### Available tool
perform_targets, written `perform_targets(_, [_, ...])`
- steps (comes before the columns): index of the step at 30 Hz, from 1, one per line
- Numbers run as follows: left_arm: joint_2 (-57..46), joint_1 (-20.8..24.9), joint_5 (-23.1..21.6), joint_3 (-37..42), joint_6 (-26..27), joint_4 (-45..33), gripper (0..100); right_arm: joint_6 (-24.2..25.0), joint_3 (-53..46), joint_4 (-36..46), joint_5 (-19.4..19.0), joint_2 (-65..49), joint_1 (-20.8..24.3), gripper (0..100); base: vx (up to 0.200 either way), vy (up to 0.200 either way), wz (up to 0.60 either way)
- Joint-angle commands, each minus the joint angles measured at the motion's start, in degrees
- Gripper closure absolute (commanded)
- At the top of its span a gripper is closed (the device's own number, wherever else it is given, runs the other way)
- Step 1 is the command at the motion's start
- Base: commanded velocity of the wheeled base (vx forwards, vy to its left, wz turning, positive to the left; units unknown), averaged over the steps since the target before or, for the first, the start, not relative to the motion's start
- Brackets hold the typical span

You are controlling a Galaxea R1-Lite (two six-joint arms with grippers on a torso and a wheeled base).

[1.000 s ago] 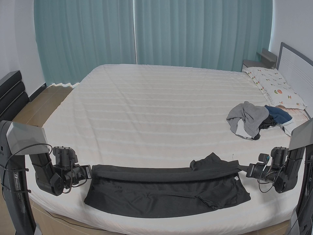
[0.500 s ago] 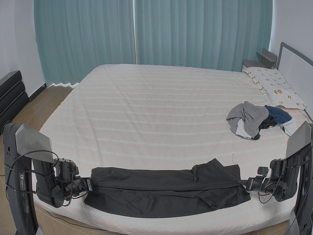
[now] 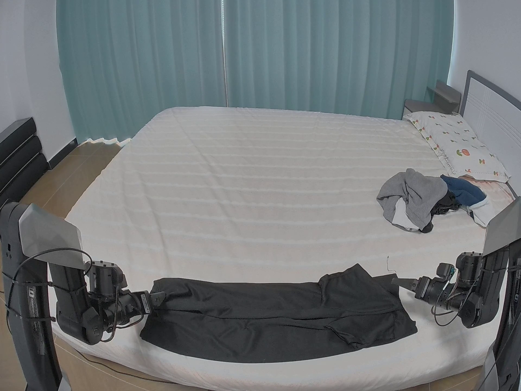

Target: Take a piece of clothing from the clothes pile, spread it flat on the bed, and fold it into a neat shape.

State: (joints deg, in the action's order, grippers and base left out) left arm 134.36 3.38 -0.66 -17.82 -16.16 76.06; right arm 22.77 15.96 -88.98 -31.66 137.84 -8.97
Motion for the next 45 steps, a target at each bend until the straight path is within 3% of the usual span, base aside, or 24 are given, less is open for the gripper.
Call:
perform_targets(1, [-3.58, -0.3, -0.13, -3.01, -4.58, -0.3, 0, 2.98, 3.38, 0.47, 0.11, -3.72, 0.45, 0, 0.0, 0.0, 0.0])
perform_targets(4, [-3.41, -0.21, -0.13, -7.31, -8.36, -1.17, 0, 4.21, 6.89, 4.52, 0.81, -2.84, 1.41, 0, 0.0, 0.0, 0.0])
perform_targets(8, [-3.23, -0.21, -0.75, -12.06, -11.7, -6.18, 0, 9.84, 12.61, 10.67, 4.5, -2.75, 3.26, 0, 0.0, 0.0, 0.0])
perform_targets(9, [-3.06, -0.21, -0.92, -16.72, -15.21, -12.78, 0, 13.97, 16.65, 14.89, 6.61, -2.84, 4.49, 0, 0.0, 0.0, 0.0])
perform_targets(14, [-2.35, -0.21, -3.12, -27.7, -24.26, -27.54, 0, 16.78, 19.11, 19.11, 6.87, -2.4, 5.81, 0, 0.0, 0.0, 0.0])
perform_targets(17, [-1.12, -0.21, -4.79, -29.55, -24.97, -31.76, 0, 17.31, 18.76, 18.93, 7.14, -0.99, 5.9, 0, 0.0, 0.0, 0.0])
perform_targets(29, [0.11, 0.75, -4.62, -28.41, -24.35, -32.02, 0, 17.48, 17.44, 18.93, 7.4, -0.91, 5.19, 0, 0.0, 0.0, 0.0])
perform_targets(30, [0.2, 0.84, -4.35, -28.41, -24.18, -32.02, 100, 17.48, 17.27, 18.93, 7.4, -0.91, 5.19, 0, 0.0, 0.0, 0.0])
perform_targets(40, [0.2, 0.75, -1.01, -27.27, -24.44, -31.76, 100, 17.39, 15.95, 18.93, 8.63, -0.91, 4.49, 0, 0.0, 0.0, 0.0])
perform_targets(45, [-0.16, -0.39, 1.45, -27.79, -29.27, -31.32, 100, 17.39, 15.86, 18.93, 8.72, -0.99, 4.31, 0, 0.0, 0.0, 0.0])
